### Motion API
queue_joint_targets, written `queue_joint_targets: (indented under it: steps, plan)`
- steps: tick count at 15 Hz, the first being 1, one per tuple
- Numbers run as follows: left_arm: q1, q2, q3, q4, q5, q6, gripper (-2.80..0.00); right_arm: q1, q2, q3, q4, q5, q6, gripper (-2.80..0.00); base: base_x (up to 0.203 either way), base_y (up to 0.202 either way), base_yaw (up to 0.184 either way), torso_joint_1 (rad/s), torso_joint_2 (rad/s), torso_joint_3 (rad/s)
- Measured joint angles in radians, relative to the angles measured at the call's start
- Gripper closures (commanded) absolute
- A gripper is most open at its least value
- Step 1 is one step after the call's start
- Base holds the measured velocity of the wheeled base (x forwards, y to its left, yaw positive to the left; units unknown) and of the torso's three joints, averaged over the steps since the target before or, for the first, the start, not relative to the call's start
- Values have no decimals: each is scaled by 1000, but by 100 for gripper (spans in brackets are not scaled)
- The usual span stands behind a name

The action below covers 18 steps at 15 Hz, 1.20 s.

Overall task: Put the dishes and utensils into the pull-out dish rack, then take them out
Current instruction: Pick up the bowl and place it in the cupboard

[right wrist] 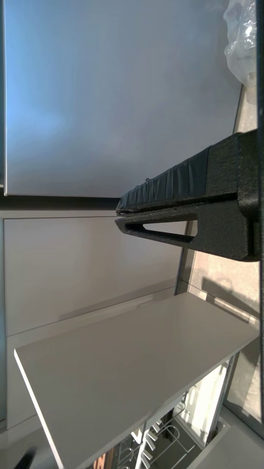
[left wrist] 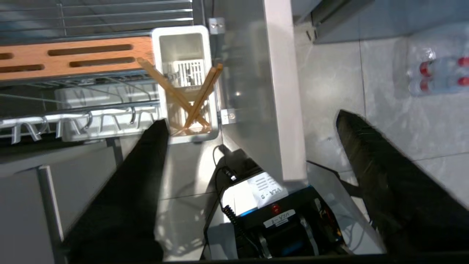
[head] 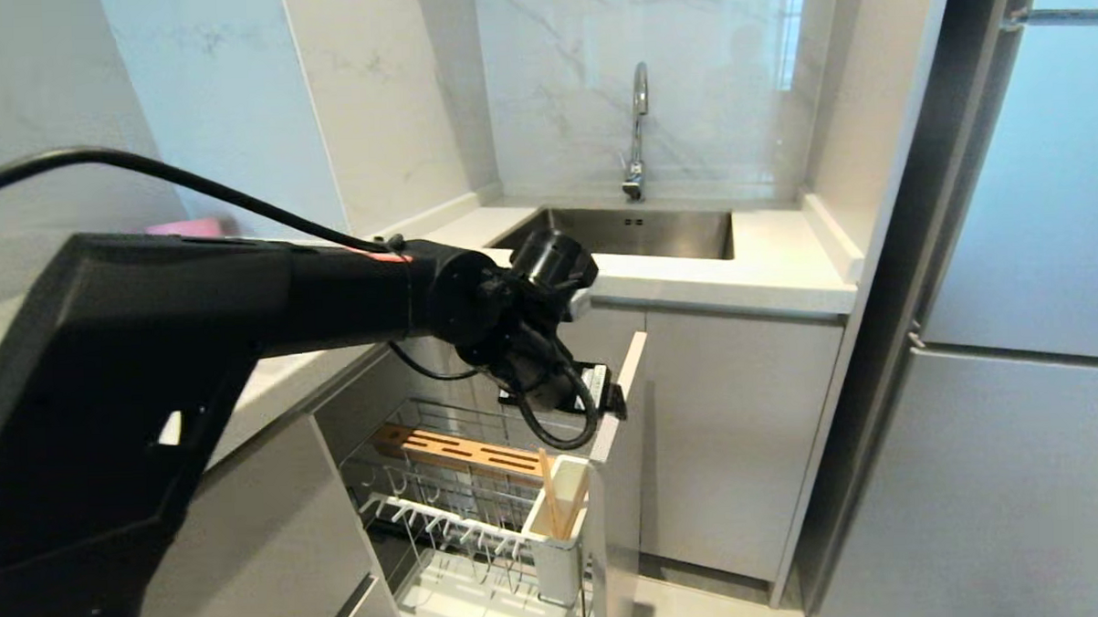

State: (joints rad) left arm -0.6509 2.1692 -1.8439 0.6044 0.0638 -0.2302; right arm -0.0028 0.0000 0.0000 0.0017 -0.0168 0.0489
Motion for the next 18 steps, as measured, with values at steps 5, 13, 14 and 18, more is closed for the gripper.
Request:
queue_joint_targets:
  steps: [5, 13, 14, 18]
  plan:
    - [18, -232, 137, -3, 19, -4, 0, 0, 0, 0, 0, 0, 0, 0, 0, 0, 0, 0, 0, 0]
    - [89, -729, 354, 0, 82, 0, 0, 0, 0, 0, 0, 0, 0, 0, 0, 0, 0, 0, 0, 0]
    - [127, -797, 387, 0, 88, 11, 0, 0, 0, 0, 0, 0, 0, 0, 0, 0, 0, 0, 0, 0]
    - [388, -1097, 538, -4, 56, 127, 0, 0, 0, 0, 0, 0, 0, 0, 0, 0, 0, 0, 0, 0]
